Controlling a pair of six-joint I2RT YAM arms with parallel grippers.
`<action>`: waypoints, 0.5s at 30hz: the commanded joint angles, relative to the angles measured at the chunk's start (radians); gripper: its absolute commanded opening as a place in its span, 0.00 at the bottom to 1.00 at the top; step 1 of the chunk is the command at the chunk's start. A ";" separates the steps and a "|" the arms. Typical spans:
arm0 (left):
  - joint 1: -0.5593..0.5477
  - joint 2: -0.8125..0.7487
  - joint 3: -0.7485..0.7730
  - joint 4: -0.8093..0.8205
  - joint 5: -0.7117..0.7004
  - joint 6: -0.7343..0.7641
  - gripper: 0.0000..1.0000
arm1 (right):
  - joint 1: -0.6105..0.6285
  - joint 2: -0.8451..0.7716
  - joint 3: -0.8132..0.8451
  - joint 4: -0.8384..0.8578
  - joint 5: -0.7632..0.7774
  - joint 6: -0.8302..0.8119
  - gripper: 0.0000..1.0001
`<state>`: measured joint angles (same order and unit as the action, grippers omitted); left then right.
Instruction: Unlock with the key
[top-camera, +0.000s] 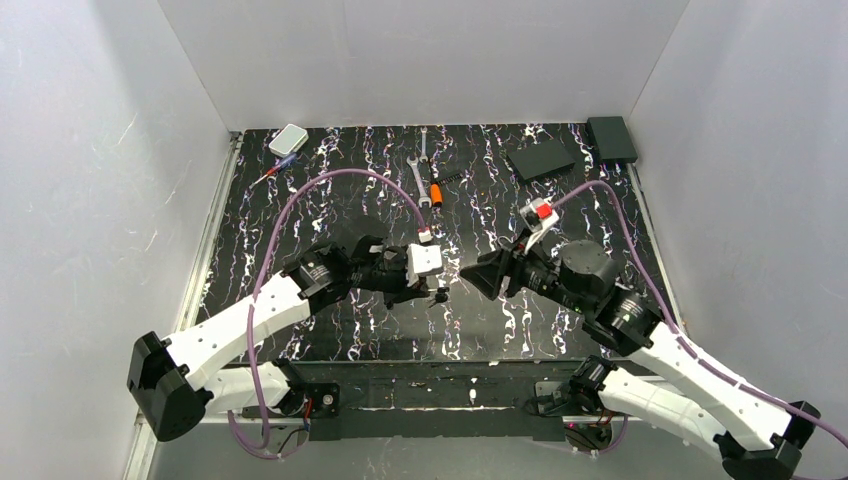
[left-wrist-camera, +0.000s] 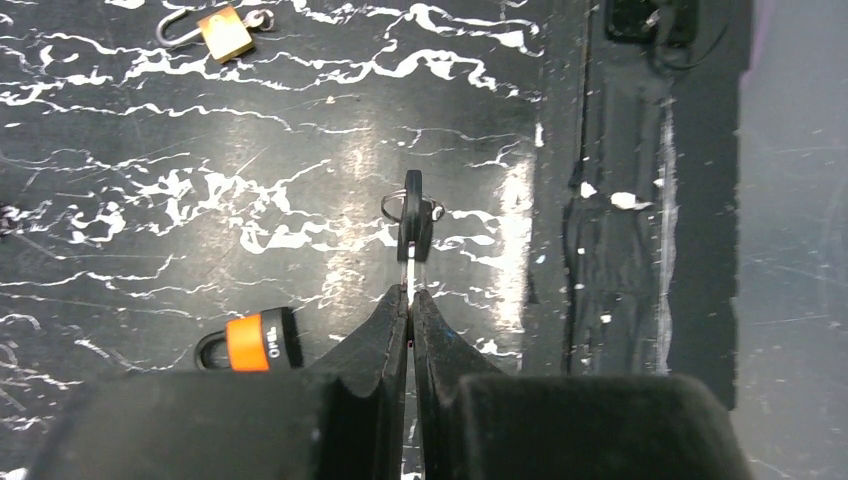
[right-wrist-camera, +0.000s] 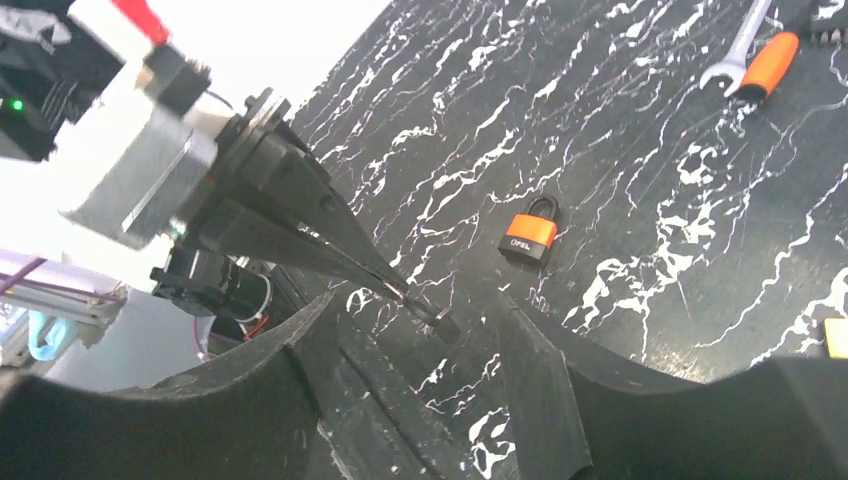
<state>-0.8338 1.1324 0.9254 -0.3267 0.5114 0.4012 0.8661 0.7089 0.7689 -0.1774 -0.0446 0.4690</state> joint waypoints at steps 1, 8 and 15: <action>0.009 -0.008 0.074 -0.043 0.121 -0.096 0.00 | 0.005 -0.068 -0.091 0.179 -0.044 -0.109 0.66; 0.038 0.054 0.161 -0.107 0.327 -0.155 0.00 | 0.005 -0.079 -0.147 0.266 -0.248 -0.198 0.64; 0.053 0.061 0.176 -0.112 0.416 -0.167 0.00 | 0.005 -0.079 -0.144 0.296 -0.391 -0.241 0.58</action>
<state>-0.7906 1.2011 1.0634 -0.4086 0.8225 0.2516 0.8661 0.6411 0.6163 0.0309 -0.3271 0.2807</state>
